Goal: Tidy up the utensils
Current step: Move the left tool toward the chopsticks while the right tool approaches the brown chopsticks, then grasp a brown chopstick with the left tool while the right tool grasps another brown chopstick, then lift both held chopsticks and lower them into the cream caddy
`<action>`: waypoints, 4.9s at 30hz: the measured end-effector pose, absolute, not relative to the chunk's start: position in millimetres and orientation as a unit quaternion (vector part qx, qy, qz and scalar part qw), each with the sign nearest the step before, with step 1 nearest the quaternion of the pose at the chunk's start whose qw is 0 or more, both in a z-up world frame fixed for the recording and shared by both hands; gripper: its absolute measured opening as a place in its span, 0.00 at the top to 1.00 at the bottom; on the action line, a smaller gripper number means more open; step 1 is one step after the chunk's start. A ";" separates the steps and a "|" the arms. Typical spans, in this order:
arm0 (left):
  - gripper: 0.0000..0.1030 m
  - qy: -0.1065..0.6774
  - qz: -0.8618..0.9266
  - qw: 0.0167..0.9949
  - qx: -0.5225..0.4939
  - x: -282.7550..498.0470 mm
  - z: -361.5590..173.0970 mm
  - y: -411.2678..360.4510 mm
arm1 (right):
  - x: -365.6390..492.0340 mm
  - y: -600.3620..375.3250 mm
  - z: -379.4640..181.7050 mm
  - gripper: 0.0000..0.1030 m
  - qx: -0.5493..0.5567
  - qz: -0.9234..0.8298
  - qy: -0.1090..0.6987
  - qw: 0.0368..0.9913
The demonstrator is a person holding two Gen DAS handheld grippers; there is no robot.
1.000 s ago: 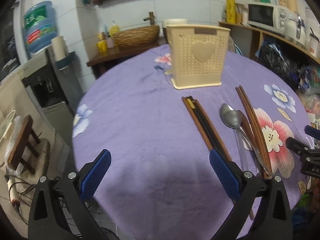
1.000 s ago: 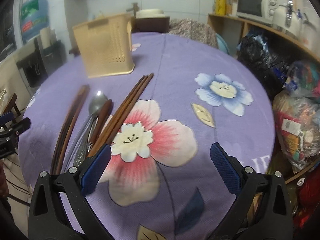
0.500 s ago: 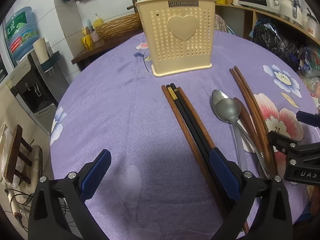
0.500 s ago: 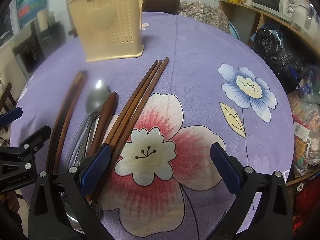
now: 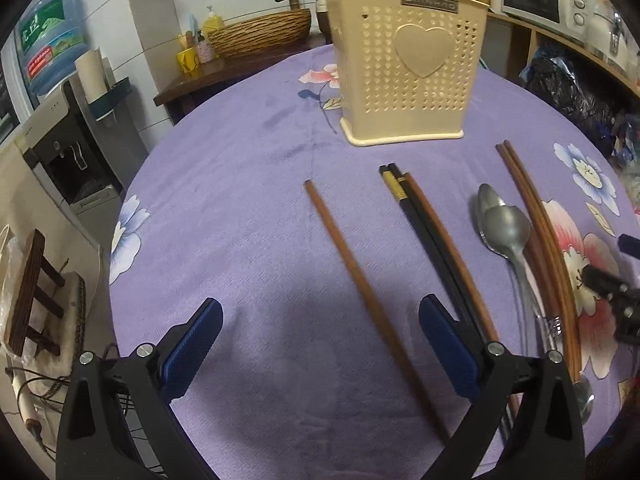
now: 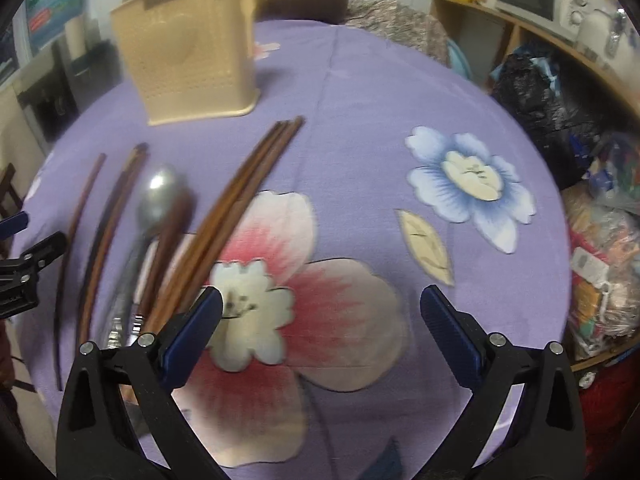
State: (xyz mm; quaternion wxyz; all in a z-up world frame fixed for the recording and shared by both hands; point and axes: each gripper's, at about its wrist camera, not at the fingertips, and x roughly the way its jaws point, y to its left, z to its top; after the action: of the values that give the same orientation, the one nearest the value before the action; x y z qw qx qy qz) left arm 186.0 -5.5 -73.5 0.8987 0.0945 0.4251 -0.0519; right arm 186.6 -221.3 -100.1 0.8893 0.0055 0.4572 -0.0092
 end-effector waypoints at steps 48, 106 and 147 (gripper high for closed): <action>0.46 0.469 -0.064 0.881 0.004 239.1 -82.5 12.3 | 217.5 -225.2 -76.8 0.05 0.035 -0.011 0.431 0.902; 0.91 0.405 -0.142 0.903 -0.028 268.3 -13.8 -4.2 | 281.4 -243.7 -12.8 0.91 0.112 0.041 0.385 0.915; 0.92 0.113 -0.141 0.983 -0.029 270.2 248.7 -7.7 | 286.8 -229.4 247.3 0.93 0.089 0.114 0.124 0.982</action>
State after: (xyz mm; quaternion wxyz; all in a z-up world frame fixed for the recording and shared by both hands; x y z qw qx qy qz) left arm 270.2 -7.7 248.7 0.9831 -0.0289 0.1133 -0.1408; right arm 286.8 -229.4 247.3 0.9817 0.0894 0.1238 0.1142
